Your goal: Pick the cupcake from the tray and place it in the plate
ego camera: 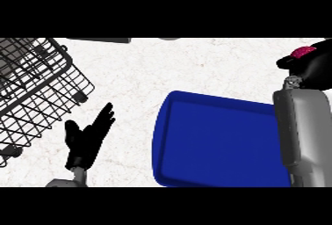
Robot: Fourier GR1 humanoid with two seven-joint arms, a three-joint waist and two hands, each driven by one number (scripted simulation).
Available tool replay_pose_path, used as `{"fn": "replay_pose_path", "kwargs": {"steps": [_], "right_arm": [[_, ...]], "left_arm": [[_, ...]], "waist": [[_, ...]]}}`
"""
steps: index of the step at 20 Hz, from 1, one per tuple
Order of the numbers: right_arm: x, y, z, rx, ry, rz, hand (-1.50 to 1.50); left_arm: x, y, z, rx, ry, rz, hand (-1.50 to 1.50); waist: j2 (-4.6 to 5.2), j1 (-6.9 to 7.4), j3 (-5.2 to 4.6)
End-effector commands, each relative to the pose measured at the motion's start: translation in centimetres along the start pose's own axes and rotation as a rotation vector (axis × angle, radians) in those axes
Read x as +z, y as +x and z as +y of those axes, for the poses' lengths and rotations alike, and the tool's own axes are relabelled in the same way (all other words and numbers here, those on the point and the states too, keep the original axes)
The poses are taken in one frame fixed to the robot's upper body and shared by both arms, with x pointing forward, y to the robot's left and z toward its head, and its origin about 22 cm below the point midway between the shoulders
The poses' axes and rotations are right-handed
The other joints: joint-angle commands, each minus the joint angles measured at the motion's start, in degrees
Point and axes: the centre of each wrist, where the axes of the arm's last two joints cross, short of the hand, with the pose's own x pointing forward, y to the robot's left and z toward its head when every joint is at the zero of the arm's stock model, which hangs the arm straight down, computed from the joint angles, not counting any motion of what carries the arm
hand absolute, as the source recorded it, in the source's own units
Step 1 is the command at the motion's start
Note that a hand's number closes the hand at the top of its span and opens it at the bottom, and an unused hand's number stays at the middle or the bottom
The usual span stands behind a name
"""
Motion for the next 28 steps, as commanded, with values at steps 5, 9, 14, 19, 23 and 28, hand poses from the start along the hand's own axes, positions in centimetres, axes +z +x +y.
{"fn": "replay_pose_path", "kwargs": {"steps": [5,9,14,19,23,28], "right_arm": [[-1.6,-0.6,1.1,-0.187,-0.251,0.258,1.50],[0.0,-3.2,3.4,-0.132,-0.298,0.266,1.50],[-3.7,-6.5,3.9,-0.082,-0.414,0.304,1.50],[-5.9,-11.4,5.5,-0.077,-0.448,0.328,1.50],[-7.7,-13.8,6.3,-0.087,-0.459,0.326,1.50],[-9.3,-16.2,7.5,-0.064,-0.341,0.539,1.50]], "left_arm": [[-0.2,-0.3,0.7,0.002,0.018,0.011,0.00],[-0.1,-0.9,0.5,0.021,0.030,0.039,0.00],[-0.3,-0.8,0.9,0.018,0.064,0.038,0.00],[0.2,-1.5,1.5,0.018,0.073,0.045,0.00],[0.8,-1.3,2.3,0.035,0.074,0.055,0.00],[0.3,-2.2,1.3,0.024,0.070,0.054,0.00]], "waist": [[-0.17,-1.35,0.09],[-0.69,-2.38,0.08],[-1.10,-3.86,0.11],[-1.32,-4.21,0.14],[-1.66,-4.31,0.12],[-1.43,-4.50,0.20]]}}
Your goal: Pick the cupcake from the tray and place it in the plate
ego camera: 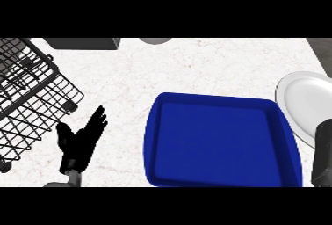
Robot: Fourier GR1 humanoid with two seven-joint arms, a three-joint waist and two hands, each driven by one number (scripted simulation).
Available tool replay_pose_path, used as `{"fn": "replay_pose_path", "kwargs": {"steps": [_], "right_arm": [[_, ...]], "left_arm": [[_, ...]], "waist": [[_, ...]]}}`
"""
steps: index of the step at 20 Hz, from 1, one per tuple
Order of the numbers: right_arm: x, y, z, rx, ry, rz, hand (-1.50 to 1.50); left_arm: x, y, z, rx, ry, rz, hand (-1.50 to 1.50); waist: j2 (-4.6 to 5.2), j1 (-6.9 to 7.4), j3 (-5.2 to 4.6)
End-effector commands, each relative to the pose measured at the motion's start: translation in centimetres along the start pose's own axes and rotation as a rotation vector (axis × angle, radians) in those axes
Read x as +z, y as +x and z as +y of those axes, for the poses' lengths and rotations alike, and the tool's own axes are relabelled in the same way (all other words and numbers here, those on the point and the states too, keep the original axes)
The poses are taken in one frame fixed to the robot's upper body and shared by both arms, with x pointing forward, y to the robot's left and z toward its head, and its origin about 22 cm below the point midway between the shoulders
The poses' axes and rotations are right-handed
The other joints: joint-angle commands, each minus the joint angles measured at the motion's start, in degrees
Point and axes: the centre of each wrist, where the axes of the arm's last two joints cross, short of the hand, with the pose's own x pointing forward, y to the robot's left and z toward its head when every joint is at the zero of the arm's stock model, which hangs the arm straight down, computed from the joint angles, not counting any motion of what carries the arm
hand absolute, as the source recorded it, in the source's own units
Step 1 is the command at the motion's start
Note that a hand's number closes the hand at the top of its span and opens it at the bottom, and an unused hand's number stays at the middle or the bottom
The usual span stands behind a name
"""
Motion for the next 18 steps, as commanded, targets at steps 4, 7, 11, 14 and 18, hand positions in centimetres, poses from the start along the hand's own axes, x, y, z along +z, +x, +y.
{"fn": "replay_pose_path", "kwargs": {"steps": [4,7,11,14,18], "right_arm": [[-0.6,-2.1,2.8,0.152,0.281,0.268,-1.50],[-1.9,-4.4,3.8,0.072,0.303,0.270,-1.50],[-1.9,-5.5,3.9,-0.057,0.265,0.227,-1.50],[-2.2,-3.5,3.3,-0.196,0.195,0.152,-1.50],[-1.9,-2.7,2.6,-0.330,0.079,0.203,-1.50]], "left_arm": [[-0.5,-0.1,-0.3,-0.001,0.014,0.025,0.00],[0.0,-1.3,0.2,0.008,0.025,0.032,0.00],[-0.7,-0.2,0.7,0.011,-0.002,0.042,0.00],[0.1,-0.9,0.2,-0.005,0.012,0.035,0.00],[0.1,-0.9,0.5,0.003,0.011,0.020,0.00]], "waist": [[-0.12,-0.61,-0.10],[-0.08,-0.50,-0.03],[0.09,-0.49,0.12],[-0.17,-0.36,0.07],[-0.19,-0.39,0.01]]}}
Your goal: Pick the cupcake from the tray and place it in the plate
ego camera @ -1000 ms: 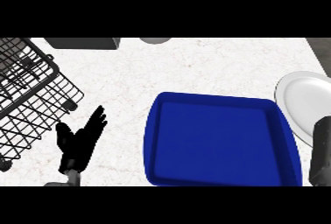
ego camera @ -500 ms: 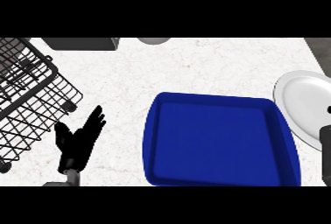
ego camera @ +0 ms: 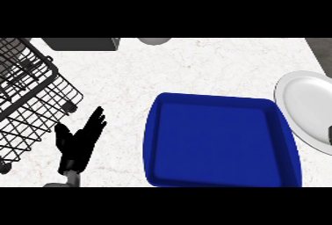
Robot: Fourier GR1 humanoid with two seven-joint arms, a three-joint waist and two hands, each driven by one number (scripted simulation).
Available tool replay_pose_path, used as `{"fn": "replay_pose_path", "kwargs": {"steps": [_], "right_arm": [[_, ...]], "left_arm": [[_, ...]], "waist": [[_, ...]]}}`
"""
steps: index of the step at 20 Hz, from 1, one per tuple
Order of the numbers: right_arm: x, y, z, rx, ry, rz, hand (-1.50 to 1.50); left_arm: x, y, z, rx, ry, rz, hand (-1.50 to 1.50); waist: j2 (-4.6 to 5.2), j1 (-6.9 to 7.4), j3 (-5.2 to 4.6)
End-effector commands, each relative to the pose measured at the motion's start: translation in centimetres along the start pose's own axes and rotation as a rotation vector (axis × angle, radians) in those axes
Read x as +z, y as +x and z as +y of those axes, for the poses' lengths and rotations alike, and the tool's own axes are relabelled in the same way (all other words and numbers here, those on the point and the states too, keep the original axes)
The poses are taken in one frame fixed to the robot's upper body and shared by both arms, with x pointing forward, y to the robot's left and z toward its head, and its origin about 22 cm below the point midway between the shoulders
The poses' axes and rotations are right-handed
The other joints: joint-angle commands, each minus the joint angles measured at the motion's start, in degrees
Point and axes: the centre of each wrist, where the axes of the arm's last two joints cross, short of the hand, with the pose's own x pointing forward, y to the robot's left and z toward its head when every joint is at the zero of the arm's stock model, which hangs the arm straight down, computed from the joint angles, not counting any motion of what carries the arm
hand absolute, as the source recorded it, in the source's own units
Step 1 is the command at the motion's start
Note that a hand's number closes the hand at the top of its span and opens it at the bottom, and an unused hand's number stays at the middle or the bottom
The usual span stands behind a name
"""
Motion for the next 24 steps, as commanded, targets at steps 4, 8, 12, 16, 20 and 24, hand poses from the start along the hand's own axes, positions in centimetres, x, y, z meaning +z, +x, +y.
{"fn": "replay_pose_path", "kwargs": {"steps": [4,8,12,16,20,24], "right_arm": [[1.1,-1.4,-1.6,-0.207,-0.110,0.047,-1.50],[3.0,-2.4,-4.7,-0.323,0.015,0.052,-1.50],[4.1,-3.5,-7.4,-0.380,0.119,0.027,-1.50],[8.6,-7.0,-9.0,-0.366,0.197,0.026,-1.50],[11.0,-9.1,-10.8,-0.303,0.239,0.017,-1.50],[13.1,-9.7,-13.2,-0.290,0.255,0.003,-1.50]], "left_arm": [[1.9,-0.4,1.5,-0.012,-0.001,0.052,0.00],[-0.5,0.6,-0.4,0.001,0.020,0.034,0.00],[-0.3,0.1,-0.4,0.003,0.029,0.045,0.00],[0.1,-1.6,-1.0,0.011,0.021,0.044,0.00],[-0.1,-2.0,-0.9,0.006,0.027,0.028,0.00],[1.3,-1.3,-0.7,0.018,0.015,0.045,0.00]], "waist": [[-0.34,-0.48,-0.28],[-0.46,-1.74,-0.43],[-0.42,-1.51,-0.46],[-0.32,-1.15,-0.42],[-0.23,-0.98,-0.48],[-0.25,-0.73,-0.53]]}}
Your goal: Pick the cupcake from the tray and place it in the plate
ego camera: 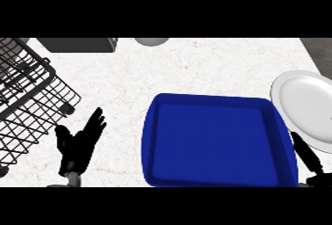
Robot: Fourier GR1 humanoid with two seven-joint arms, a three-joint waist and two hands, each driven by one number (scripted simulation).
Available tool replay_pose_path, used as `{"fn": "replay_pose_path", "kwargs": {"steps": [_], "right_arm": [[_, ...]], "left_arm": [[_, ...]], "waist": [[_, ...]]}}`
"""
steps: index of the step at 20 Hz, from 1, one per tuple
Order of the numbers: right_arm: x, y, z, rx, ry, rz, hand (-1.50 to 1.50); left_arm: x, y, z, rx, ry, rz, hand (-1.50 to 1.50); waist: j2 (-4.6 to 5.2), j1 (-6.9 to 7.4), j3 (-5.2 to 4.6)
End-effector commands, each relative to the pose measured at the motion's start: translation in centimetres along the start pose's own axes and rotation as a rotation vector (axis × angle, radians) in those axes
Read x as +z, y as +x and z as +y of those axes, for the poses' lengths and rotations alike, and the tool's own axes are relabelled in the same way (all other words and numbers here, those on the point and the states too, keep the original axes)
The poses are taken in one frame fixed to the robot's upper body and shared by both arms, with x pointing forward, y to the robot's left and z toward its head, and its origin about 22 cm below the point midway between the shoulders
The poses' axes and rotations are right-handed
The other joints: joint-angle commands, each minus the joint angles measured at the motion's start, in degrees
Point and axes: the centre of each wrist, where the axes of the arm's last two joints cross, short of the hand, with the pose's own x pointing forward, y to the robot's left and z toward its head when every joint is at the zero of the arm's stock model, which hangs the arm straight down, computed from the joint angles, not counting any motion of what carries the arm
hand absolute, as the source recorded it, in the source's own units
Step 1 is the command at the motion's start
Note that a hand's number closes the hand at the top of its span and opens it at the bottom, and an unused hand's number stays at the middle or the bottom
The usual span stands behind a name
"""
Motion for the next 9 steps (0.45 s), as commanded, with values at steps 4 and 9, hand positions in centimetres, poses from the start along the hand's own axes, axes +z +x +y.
{"fn": "replay_pose_path", "kwargs": {"steps": [4,9], "right_arm": [[4.5,-0.1,-1.7,0.002,0.005,0.046,-1.50],[6.1,-1.0,-0.9,0.020,-0.005,0.018,-1.50]], "left_arm": [[-0.7,-1.2,0.4,0.003,-0.009,0.025,0.00],[-1.1,-0.6,-0.7,-0.013,-0.012,0.031,0.00]], "waist": [[0.42,0.14,-0.26],[0.47,0.16,-0.23]]}}
